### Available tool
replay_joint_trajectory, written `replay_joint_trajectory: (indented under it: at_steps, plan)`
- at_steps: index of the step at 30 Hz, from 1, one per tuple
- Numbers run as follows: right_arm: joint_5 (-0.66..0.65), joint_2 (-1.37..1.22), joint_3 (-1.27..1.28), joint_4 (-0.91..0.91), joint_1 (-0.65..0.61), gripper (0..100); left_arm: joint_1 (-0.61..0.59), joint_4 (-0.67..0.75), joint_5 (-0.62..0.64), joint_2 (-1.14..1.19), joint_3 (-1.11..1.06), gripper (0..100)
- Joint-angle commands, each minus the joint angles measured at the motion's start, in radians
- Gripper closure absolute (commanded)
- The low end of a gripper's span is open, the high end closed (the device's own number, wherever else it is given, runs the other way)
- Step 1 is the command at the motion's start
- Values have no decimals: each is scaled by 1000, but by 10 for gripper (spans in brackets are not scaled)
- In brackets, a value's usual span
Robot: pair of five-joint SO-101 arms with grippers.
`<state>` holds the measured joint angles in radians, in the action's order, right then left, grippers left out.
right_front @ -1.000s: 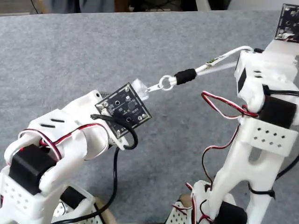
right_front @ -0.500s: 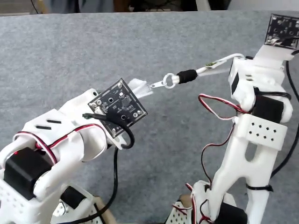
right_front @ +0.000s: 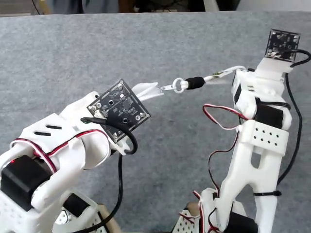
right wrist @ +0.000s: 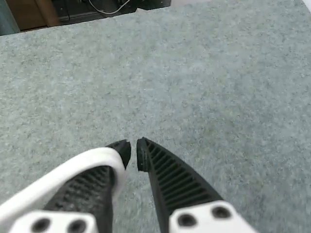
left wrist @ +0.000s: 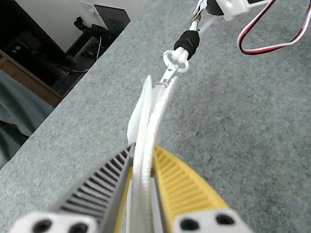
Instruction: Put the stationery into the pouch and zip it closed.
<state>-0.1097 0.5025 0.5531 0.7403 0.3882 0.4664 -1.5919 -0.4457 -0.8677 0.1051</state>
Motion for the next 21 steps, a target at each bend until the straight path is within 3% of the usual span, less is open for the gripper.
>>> replay_joint_trajectory:
  at_steps: [1,16,21]
  plan:
    - [-15,-8,-56,-28,66,986,-5,-18,14,-37,62,974]
    - [-12,130,-351,32,60,986,-5,129,15,-41,-252,971]
    - [-6,125,-490,167,8,986,-7,221,61,-35,-369,970]
